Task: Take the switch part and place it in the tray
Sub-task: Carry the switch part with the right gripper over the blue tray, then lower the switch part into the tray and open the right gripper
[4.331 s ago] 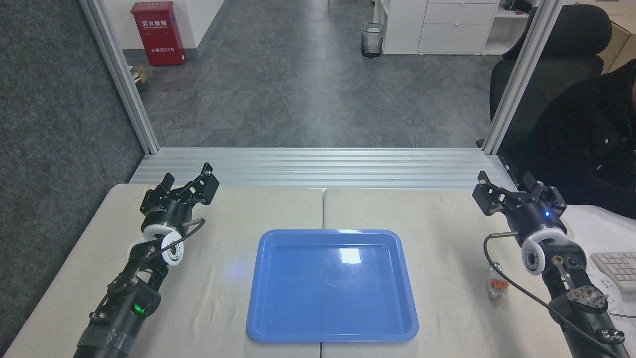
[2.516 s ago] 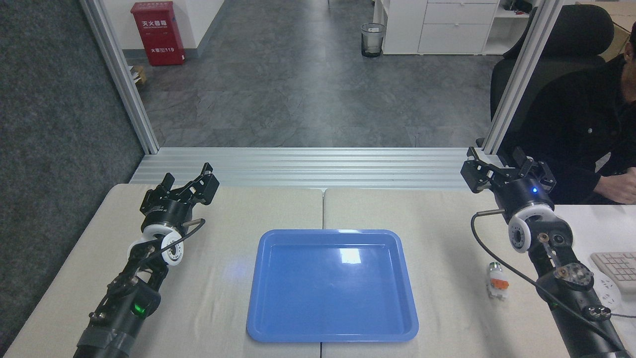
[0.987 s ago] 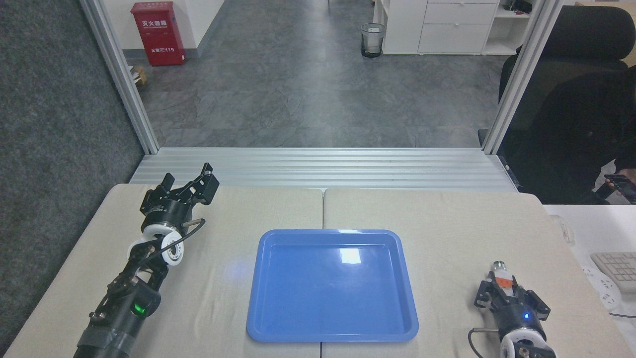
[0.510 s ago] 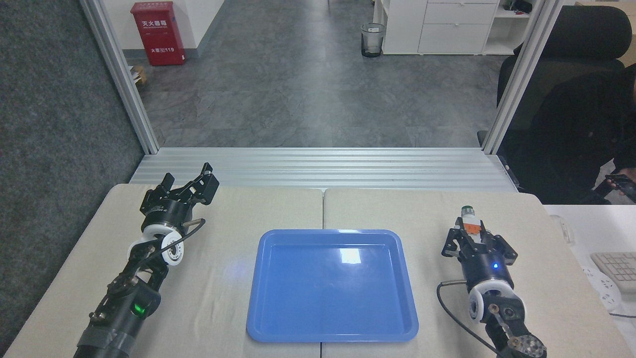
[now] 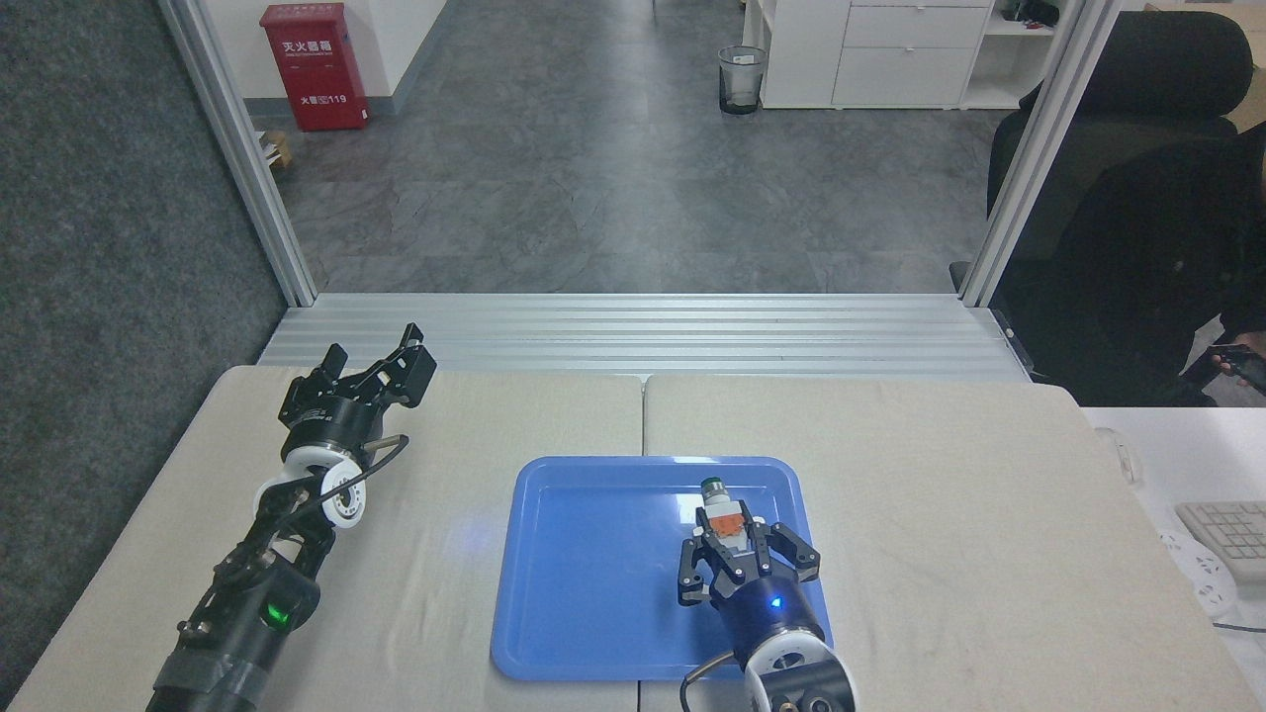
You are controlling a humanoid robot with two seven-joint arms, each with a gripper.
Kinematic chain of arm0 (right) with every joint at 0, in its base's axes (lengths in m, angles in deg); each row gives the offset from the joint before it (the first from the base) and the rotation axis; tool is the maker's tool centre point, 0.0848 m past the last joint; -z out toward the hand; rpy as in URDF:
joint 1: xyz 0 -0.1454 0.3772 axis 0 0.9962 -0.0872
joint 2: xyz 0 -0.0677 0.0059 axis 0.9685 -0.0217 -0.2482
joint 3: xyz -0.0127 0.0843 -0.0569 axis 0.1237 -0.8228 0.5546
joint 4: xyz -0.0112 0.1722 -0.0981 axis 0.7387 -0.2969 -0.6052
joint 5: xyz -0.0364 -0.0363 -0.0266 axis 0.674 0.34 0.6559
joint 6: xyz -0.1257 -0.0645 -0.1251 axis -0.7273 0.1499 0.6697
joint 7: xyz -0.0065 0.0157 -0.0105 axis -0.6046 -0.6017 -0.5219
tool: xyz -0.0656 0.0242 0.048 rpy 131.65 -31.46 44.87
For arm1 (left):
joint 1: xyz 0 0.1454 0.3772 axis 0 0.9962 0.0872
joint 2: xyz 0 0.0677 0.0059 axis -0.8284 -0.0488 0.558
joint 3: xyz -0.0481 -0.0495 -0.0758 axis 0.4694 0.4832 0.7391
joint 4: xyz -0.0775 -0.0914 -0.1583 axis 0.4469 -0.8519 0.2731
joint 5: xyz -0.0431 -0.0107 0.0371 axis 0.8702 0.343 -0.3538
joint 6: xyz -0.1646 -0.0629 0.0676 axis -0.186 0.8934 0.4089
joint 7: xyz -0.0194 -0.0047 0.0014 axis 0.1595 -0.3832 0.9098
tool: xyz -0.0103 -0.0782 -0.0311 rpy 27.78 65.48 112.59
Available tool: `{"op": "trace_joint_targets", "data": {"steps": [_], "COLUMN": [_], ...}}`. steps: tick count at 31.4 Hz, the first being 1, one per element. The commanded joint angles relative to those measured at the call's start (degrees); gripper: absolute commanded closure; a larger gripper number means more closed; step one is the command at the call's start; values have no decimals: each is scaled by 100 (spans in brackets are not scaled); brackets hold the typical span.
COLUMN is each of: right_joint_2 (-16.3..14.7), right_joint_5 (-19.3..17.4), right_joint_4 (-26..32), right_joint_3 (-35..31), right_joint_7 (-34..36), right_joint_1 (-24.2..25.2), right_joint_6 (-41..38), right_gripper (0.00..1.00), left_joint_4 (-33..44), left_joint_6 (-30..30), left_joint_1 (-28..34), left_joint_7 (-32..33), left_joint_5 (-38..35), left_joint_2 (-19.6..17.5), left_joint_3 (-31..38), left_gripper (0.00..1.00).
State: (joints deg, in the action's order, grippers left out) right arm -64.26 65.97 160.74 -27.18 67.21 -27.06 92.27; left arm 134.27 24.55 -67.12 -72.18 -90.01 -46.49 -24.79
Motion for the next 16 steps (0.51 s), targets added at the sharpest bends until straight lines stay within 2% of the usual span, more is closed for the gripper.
{"op": "trace_joint_targets", "data": {"steps": [1, 5, 6, 7, 9, 10, 13, 16], "right_joint_2": [640, 500, 482, 456, 456, 456, 508, 649], "right_joint_5": [240, 249, 249, 249, 249, 240, 205, 82], "right_joint_4": [-698, -716, -725, -742, -795, -813, -813, -778], "right_joint_3": [1280, 1271, 1254, 1202, 1018, 877, 403, -168], "right_joint_7": [-188, -241, -241, -241, -215, -198, -162, 38], "right_joint_1": [200, 200, 191, 191, 174, 174, 130, -10], "right_joint_6": [109, 118, 118, 127, 145, 162, 154, 127], "right_gripper": [100, 100, 94, 82, 29, 9, 2, 2], "left_joint_4": [0, 0, 0, 0, 0, 0, 0, 0], "left_joint_6": [3, -6, -6, -6, -6, 2, 2, -6], "left_joint_1": [0, 0, 0, 0, 0, 0, 0, 0], "left_joint_7": [-1, -1, 8, 8, -1, -1, -1, 8], "left_joint_5": [0, 0, 0, 0, 0, 0, 0, 0], "left_joint_2": [-4, 5, 5, -4, -4, 5, -4, -4], "left_joint_3": [-3, -3, 5, -3, 5, 5, -3, 5], "left_gripper": [0, 0, 0, 0, 0, 0, 0, 0]}}
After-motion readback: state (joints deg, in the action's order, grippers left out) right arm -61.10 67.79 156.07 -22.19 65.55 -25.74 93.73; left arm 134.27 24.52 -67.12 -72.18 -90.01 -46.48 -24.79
